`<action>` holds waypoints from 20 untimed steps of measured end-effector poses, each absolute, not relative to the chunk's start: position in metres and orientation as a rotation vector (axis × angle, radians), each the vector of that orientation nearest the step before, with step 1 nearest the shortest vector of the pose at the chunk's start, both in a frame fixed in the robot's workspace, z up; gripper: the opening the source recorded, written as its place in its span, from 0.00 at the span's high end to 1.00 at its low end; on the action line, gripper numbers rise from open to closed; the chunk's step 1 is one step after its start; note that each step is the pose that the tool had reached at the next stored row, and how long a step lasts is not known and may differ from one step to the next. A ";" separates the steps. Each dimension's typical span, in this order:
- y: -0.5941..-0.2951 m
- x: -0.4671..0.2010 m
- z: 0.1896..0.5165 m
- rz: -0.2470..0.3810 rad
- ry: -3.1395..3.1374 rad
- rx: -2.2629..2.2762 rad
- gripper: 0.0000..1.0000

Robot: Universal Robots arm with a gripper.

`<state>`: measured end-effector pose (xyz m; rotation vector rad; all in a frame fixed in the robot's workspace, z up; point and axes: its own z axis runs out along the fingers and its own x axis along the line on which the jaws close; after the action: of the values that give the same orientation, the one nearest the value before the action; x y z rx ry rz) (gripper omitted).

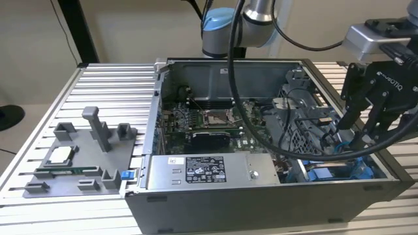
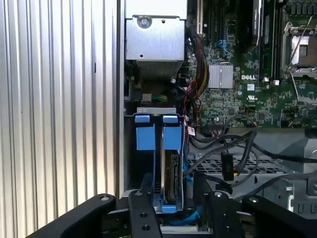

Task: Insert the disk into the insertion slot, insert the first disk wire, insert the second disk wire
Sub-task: 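Insert the disk into the insertion slot, then insert the first disk wire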

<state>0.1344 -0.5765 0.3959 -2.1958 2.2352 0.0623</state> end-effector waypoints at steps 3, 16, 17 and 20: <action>-0.572 0.130 0.396 0.060 2.234 -2.195 0.00; -0.555 0.118 0.395 0.106 2.194 -2.155 0.00; -0.554 0.118 0.394 0.115 2.190 -2.151 0.00; -0.553 0.117 0.391 0.125 2.183 -2.145 1.00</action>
<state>0.1172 -0.5531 0.3907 -2.1450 2.1834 0.1249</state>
